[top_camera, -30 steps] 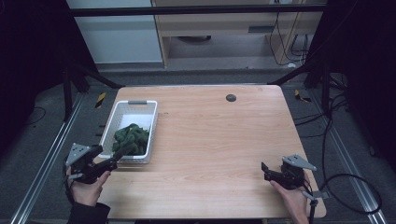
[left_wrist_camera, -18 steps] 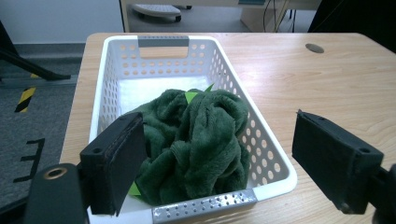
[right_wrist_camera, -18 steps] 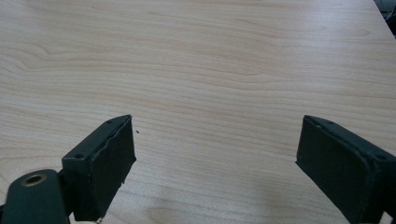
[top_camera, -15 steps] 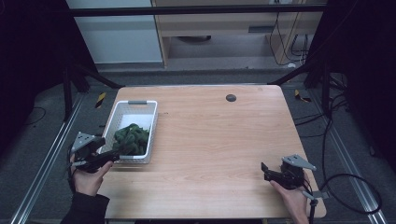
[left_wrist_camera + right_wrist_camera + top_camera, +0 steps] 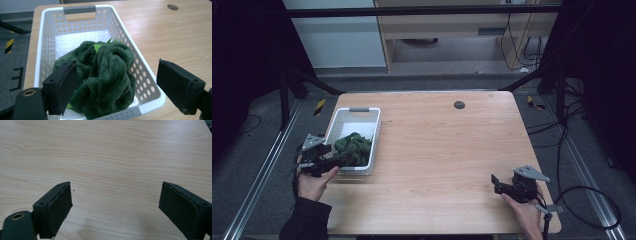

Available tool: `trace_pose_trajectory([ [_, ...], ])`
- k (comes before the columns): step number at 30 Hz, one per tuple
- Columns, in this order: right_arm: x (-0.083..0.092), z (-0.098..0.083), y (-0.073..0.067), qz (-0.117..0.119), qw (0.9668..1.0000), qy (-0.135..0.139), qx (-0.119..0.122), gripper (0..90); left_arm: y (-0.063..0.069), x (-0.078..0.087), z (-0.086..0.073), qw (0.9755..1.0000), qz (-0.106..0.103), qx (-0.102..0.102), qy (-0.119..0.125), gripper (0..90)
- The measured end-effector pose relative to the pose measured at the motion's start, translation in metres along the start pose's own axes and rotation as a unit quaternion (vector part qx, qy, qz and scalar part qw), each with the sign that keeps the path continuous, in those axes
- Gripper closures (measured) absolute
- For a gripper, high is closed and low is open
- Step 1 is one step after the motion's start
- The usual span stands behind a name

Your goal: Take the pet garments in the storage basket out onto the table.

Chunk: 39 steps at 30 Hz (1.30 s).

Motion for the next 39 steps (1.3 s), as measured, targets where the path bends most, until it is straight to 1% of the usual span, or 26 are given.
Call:
trace_pose_trajectory([
  [1,0.0,0.0,0.0,0.0,1.0,-0.001,0.0,11.1,0.001,-0.004,0.002,1.0,0.003,-0.003,-0.007,16.5],
  [2,0.0,0.0,0.0,0.0,1.0,-0.001,0.0,11.1,0.001,-0.004,0.002,1.0,0.003,-0.003,-0.007,16.5],
  [3,-0.001,0.0,0.0,0.0,1.0,-0.001,0.001,11.1,0.002,-0.008,0.003,0.9999,0.004,-0.007,-0.015,16.4],
  [7,-0.001,0.0,0.0,0.001,1.0,-0.002,0.002,11.1,0.004,-0.016,0.006,0.9994,0.01,-0.014,-0.031,15.8],
  [12,-0.001,-0.001,0.0,0.004,1.0,-0.005,0.001,10.9,0.005,-0.023,0.008,0.9989,0.014,-0.018,-0.041,15.3],
  [16,-0.002,-0.001,0.0,0.004,1.0,-0.005,0.005,10.8,0.006,-0.03,0.01,0.998,0.02,-0.023,-0.055,15.2],
  [17,-0.002,-0.001,0.0,0.004,1.0,-0.005,0.005,10.8,0.006,-0.03,0.01,0.998,0.02,-0.023,-0.055,15.3],
  [19,-0.002,-0.001,-0.001,0.006,1.0,-0.007,0.002,10.8,0.006,-0.036,0.01,0.9973,0.024,-0.022,-0.066,15.3],
  [20,-0.002,-0.001,-0.001,0.006,1.0,-0.007,0.002,10.8,0.006,-0.036,0.01,0.9973,0.024,-0.022,-0.066,15.3],
  [23,-0.002,-0.001,-0.002,0.008,0.9999,-0.009,0.003,10.7,0.006,-0.043,0.009,0.996,0.027,-0.027,-0.08,15.3],
  [26,-0.003,-0.001,-0.002,0.009,0.9999,-0.009,0.005,10.7,0.005,-0.048,0.009,0.9952,0.032,-0.029,-0.087,15.5],
  [27,-0.003,-0.001,-0.002,0.011,0.9999,-0.011,0.004,10.7,0.004,-0.052,0.009,0.9945,0.035,-0.029,-0.095,15.6],
  [28,-0.003,-0.001,-0.002,0.011,0.9999,-0.011,0.004,10.7,0.004,-0.052,0.009,0.9945,0.035,-0.029,-0.095,15.6],
  [29,-0.004,-0.002,-0.002,0.01,0.9998,-0.012,0.008,10.6,0.004,-0.055,0.008,0.9935,0.039,-0.032,-0.102,15.7],
  [30,-0.004,-0.002,-0.002,0.01,0.9998,-0.012,0.008,10.6,0.004,-0.055,0.008,0.9935,0.039,-0.032,-0.102,16.1],
  [31,-0.004,-0.002,-0.002,0.011,0.9998,-0.014,0.008,10.6,0.004,-0.058,0.008,0.9927,0.041,-0.034,-0.108,16.3],
  [34,-0.004,-0.002,-0.002,0.01,0.9998,-0.015,0.008,10.6,0.004,-0.06,0.008,0.9921,0.045,-0.034,-0.112,17.6],
  [35,-0.004,-0.002,-0.002,0.011,0.9998,-0.015,0.01,10.6,0.003,-0.062,0.008,0.9917,0.05,-0.035,-0.114,18.3],
  [39,-0.005,-0.002,-0.002,0.012,0.9997,-0.017,0.012,10.6,0.004,-0.068,0.009,0.9906,0.056,-0.038,-0.119,22.3],
])
Point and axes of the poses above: each handheld gripper's, and its own axes: x roughly backward along the jaws, z roughly out of its top, y roughly to its right, the point moved 3 cm from there along -x, roughly forward along the jaws, and after that the axes turned 15 degrees about x, right-handed, at the moved point
